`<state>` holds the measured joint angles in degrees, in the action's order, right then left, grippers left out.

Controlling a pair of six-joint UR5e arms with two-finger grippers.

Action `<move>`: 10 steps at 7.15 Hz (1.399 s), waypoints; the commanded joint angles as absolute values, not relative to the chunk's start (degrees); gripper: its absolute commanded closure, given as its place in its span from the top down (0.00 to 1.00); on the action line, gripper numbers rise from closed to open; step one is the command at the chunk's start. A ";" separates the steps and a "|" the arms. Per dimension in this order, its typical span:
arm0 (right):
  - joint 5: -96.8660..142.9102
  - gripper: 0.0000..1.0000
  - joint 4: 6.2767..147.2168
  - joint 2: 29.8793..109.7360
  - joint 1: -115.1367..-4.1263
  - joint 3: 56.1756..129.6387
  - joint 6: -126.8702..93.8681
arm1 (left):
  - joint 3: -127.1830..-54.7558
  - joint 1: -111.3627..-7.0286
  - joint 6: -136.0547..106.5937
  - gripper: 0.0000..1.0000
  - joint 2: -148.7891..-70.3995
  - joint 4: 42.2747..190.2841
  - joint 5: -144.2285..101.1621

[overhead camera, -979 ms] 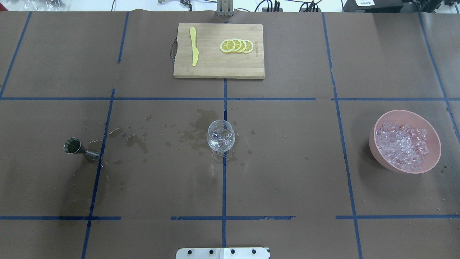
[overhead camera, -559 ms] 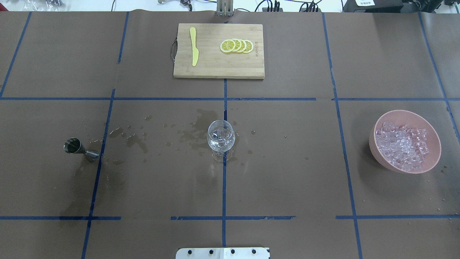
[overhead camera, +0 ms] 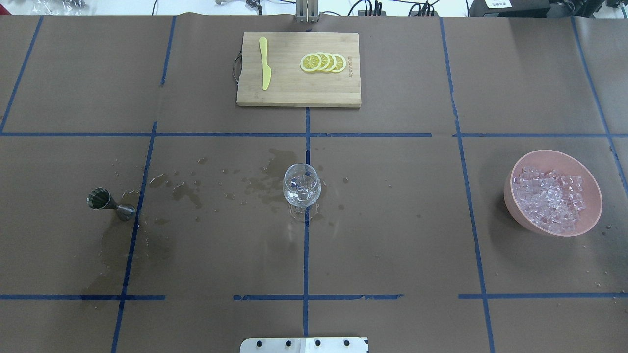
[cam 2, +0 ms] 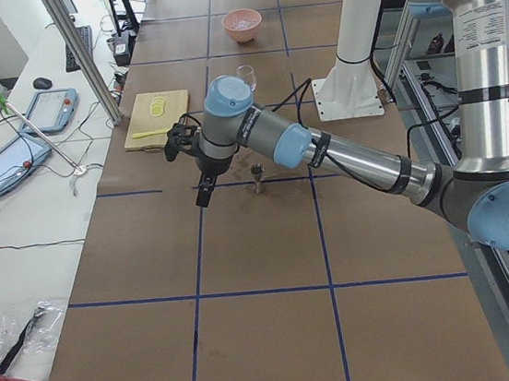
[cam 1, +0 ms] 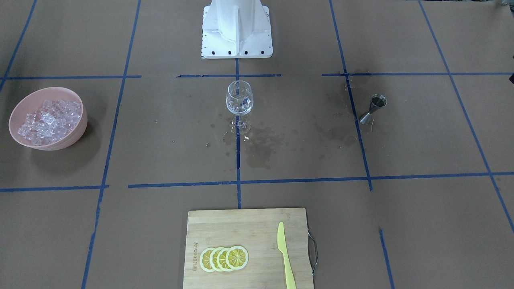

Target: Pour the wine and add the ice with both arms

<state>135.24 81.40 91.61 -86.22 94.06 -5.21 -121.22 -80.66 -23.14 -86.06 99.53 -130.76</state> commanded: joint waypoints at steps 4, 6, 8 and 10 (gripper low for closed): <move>135.35 1.00 81.30 91.32 -85.69 95.53 -5.45 | -130.42 -56.65 -56.03 1.00 -71.73 123.89 -113.95; 135.44 1.00 81.04 91.58 -85.52 95.71 -5.45 | -134.45 -45.39 -64.05 1.00 -68.92 124.10 -101.83; 135.53 1.00 81.38 91.41 -85.52 96.76 -5.45 | -135.96 -30.06 -75.26 1.00 -66.89 124.10 -85.17; 136.75 1.00 81.48 92.02 -85.61 98.52 -6.06 | -135.97 -18.42 -82.15 1.00 -65.05 123.84 -70.29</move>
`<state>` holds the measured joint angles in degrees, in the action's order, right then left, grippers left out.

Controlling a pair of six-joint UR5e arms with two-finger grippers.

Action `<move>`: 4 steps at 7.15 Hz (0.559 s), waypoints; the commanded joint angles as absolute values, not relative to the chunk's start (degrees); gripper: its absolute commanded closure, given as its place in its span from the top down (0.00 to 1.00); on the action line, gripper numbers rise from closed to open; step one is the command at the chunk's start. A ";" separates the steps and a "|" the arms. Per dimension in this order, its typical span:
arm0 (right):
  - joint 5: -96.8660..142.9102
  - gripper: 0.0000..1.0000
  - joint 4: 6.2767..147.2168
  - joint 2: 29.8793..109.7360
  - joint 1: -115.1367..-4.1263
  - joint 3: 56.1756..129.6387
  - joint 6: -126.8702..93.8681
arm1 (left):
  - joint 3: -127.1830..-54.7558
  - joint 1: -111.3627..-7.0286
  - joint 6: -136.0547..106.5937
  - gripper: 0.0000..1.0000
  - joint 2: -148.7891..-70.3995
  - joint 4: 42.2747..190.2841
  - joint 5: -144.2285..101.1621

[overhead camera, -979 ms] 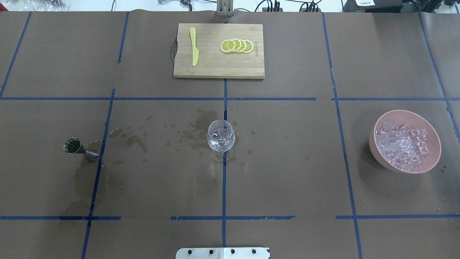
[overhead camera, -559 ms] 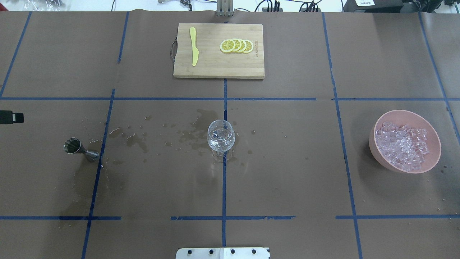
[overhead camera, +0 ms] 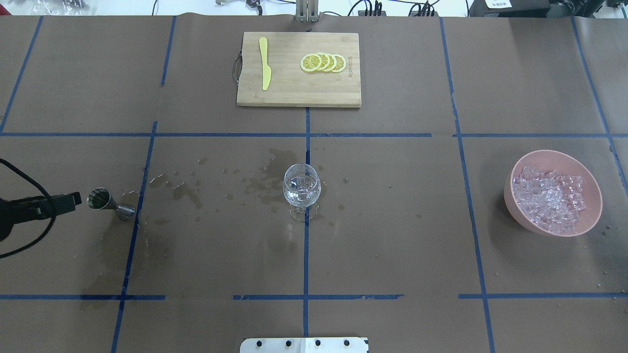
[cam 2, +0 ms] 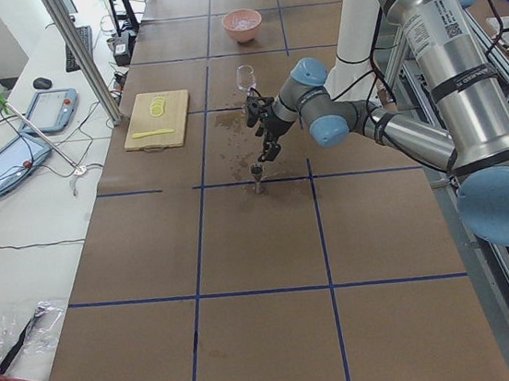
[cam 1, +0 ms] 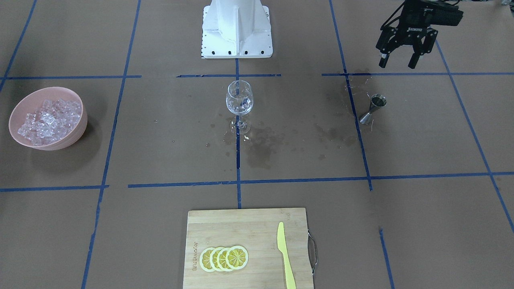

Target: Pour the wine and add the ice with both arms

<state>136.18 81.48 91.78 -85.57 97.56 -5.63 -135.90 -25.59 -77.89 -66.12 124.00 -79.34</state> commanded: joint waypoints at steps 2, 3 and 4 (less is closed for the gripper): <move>136.84 1.00 81.48 91.93 -85.61 99.58 -11.74 | -135.70 -12.69 -87.32 0.96 -64.17 122.18 -61.58; 137.02 1.00 81.65 92.02 -85.61 100.80 -12.56 | -135.44 -6.74 -93.98 0.94 -63.99 118.08 -54.30; 137.11 1.00 81.65 92.11 -85.61 101.42 -13.53 | -135.35 -1.37 -100.92 0.94 -64.16 113.34 -49.01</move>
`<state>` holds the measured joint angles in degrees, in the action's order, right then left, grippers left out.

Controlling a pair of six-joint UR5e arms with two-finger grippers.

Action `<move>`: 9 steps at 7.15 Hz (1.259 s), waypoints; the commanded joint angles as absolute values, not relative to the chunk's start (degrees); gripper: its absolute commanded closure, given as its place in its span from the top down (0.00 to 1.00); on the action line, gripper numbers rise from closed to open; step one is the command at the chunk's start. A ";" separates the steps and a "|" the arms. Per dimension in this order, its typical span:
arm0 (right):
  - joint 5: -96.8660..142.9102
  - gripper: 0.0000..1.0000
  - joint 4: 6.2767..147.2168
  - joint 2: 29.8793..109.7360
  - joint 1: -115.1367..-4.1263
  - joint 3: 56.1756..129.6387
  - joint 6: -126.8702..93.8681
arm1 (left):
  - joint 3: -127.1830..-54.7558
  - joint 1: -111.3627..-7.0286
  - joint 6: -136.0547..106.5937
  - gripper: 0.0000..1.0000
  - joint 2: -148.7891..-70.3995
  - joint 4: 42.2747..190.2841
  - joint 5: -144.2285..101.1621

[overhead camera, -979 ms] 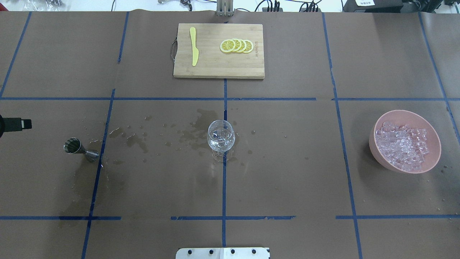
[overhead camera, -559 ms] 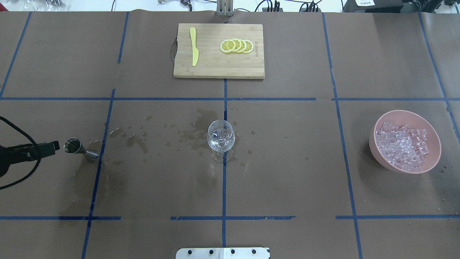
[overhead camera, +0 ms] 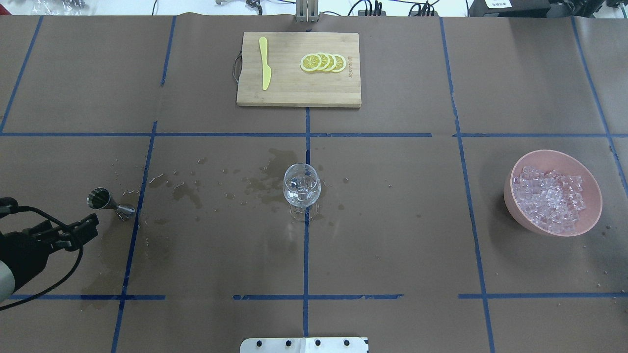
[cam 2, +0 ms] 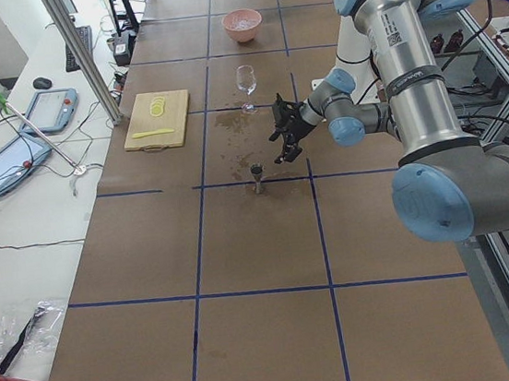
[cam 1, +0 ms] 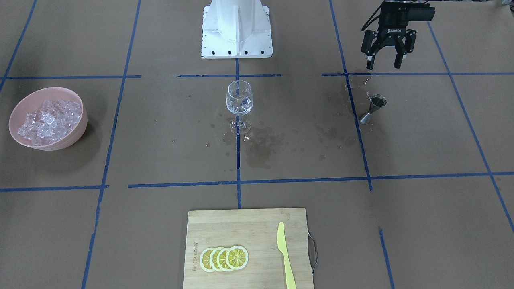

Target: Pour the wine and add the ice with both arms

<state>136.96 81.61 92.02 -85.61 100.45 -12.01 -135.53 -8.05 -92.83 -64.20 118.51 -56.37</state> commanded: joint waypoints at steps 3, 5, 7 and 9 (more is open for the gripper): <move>137.20 1.00 81.74 92.11 -85.52 102.04 -13.62 | -131.25 1.14 -102.92 0.95 -67.48 109.34 -40.80; 137.64 1.00 81.65 92.20 -85.43 102.22 -14.23 | -124.40 1.14 -102.92 0.95 -71.09 109.25 -35.10; 137.64 1.00 81.65 92.20 -84.99 103.27 -16.61 | -118.42 1.14 -102.92 0.95 -74.86 109.16 -29.99; 137.64 1.00 81.65 92.20 -84.99 103.36 -16.61 | -113.14 1.05 -102.92 0.95 -78.82 109.07 -27.35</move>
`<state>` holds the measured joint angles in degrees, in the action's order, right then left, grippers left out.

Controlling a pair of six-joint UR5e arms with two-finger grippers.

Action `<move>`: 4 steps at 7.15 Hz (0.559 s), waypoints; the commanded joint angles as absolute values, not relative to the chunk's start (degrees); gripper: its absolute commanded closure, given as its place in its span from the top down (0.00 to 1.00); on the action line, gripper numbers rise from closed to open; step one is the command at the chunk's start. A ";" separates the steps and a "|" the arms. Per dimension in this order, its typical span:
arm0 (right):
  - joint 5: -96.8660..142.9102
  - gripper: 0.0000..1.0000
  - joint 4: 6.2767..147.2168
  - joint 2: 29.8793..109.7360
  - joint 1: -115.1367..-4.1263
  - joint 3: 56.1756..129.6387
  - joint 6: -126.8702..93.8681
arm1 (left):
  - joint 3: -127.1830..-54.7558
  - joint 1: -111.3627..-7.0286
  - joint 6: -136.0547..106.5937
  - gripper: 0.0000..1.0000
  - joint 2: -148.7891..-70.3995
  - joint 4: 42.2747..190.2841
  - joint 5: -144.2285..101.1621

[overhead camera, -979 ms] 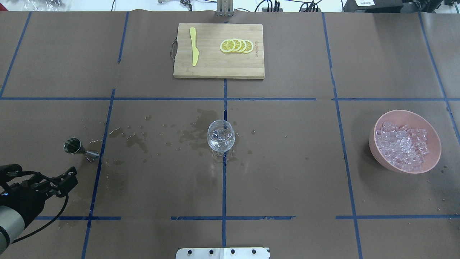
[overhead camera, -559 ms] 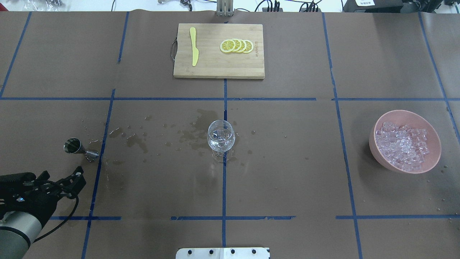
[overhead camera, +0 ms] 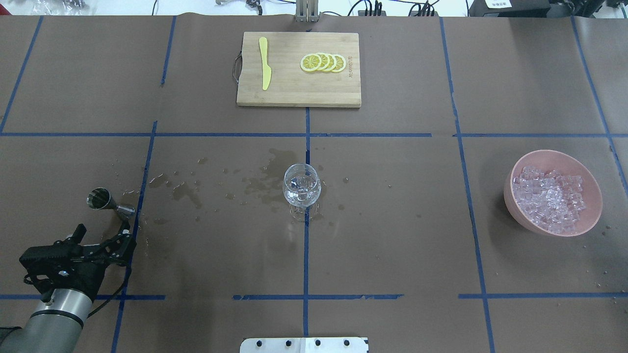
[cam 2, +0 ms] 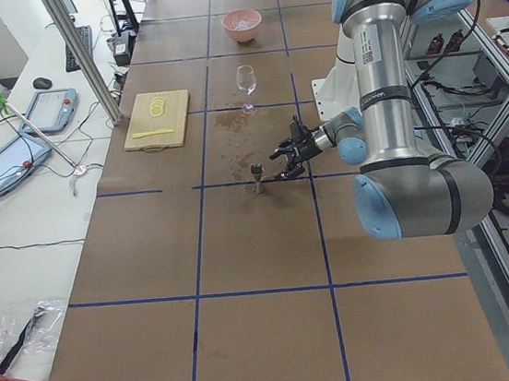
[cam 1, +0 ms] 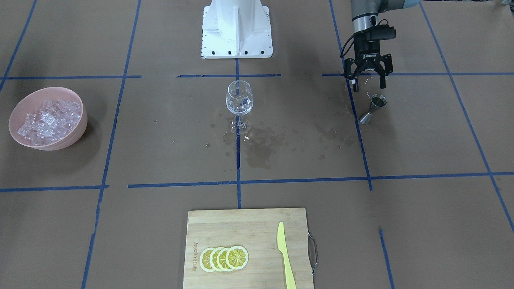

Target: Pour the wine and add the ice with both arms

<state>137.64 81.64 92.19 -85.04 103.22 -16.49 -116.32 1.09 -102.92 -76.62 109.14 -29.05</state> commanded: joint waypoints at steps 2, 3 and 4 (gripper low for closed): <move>137.90 1.00 81.65 92.28 -84.82 103.45 -16.79 | -109.96 0.27 -102.92 0.95 -80.51 109.07 -25.49; 138.68 1.00 81.56 92.20 -84.29 104.23 -20.09 | -109.34 -0.08 -102.92 0.95 -80.94 109.07 -25.31; 138.69 1.00 81.56 92.37 -82.55 106.59 -24.48 | -107.86 -1.13 -102.92 0.95 -81.30 109.07 -24.01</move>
<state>138.40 81.59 92.26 -84.06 104.52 -20.06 -109.41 -0.16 -102.92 -80.80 109.07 -25.18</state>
